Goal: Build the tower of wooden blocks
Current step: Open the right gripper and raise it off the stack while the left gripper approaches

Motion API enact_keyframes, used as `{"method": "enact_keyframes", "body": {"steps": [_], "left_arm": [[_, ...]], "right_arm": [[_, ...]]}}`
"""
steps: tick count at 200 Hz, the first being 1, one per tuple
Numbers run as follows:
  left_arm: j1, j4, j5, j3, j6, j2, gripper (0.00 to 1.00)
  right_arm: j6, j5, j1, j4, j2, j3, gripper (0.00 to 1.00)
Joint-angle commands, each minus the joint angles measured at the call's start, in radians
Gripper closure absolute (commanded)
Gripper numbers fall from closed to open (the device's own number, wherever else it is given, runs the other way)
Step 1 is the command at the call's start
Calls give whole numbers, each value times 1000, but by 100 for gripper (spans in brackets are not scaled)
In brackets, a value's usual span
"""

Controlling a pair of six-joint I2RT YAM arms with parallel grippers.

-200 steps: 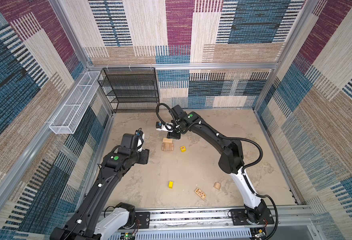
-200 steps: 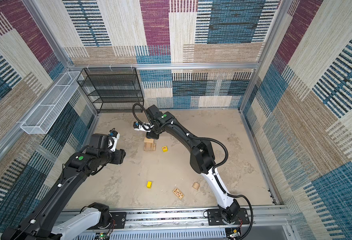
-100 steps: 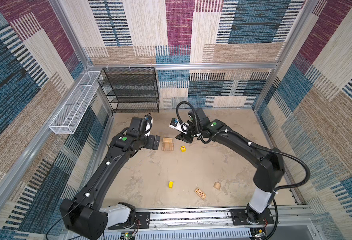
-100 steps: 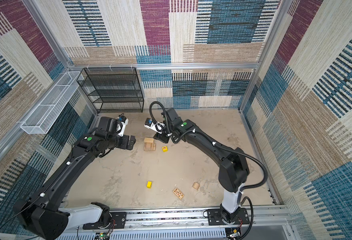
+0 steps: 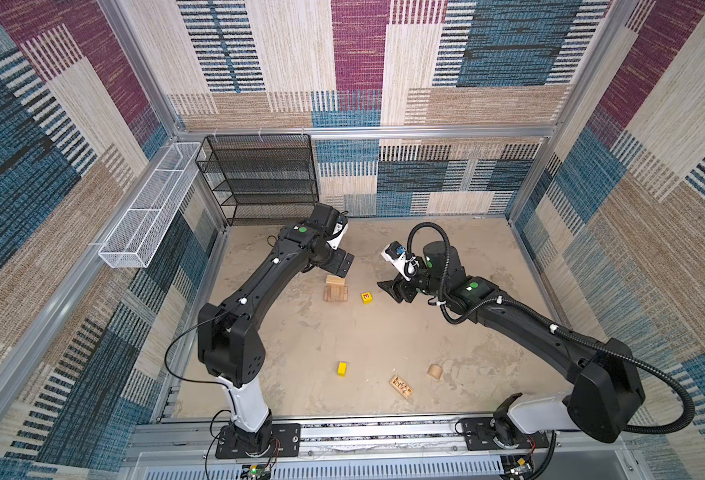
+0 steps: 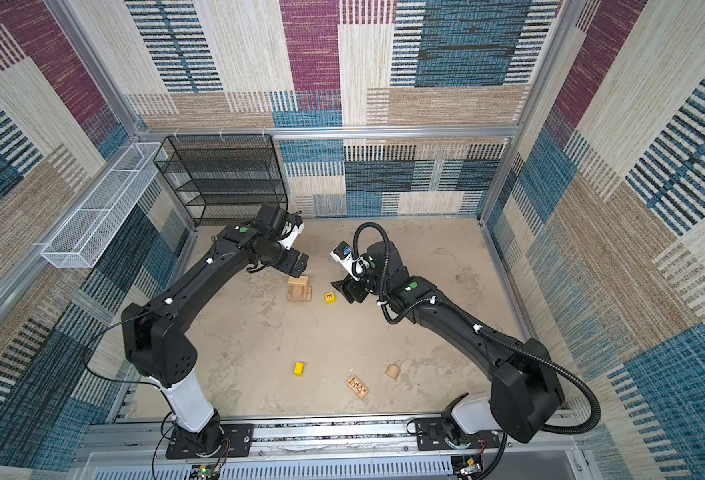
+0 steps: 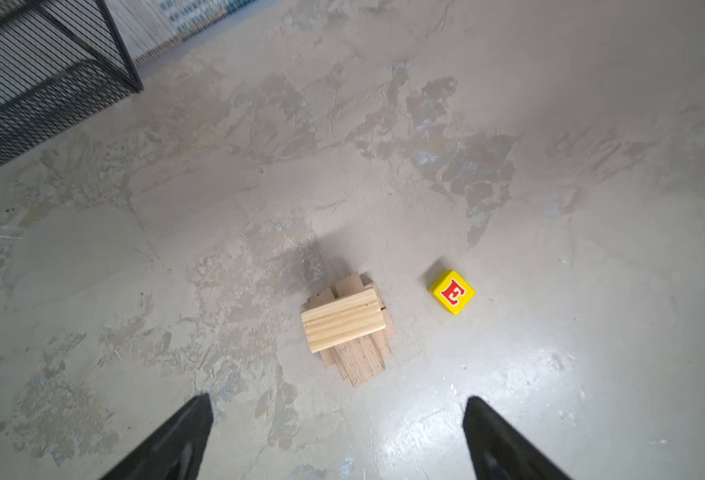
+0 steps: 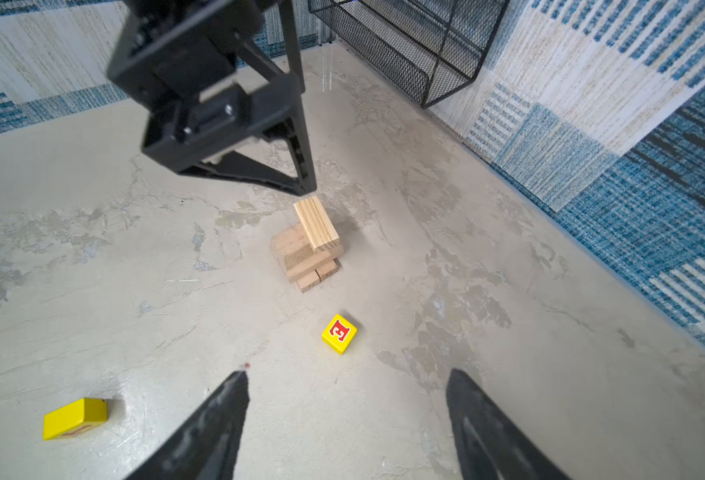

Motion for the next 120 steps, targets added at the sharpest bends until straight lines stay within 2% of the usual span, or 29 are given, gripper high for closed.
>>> {"method": "enact_keyframes", "body": {"steps": [1,44,120], "left_arm": [[1,-67,-45,25,11,47,1],[1,-67,-40,14,-10,100,5],[1,-82,11,60,-47,184,8]], "right_arm": [[60,-6,-2,50,-27,-39,13],[95,-19,-3,59,-30,-104,9],[92,-5,-3,35,-25,-100,8]]}}
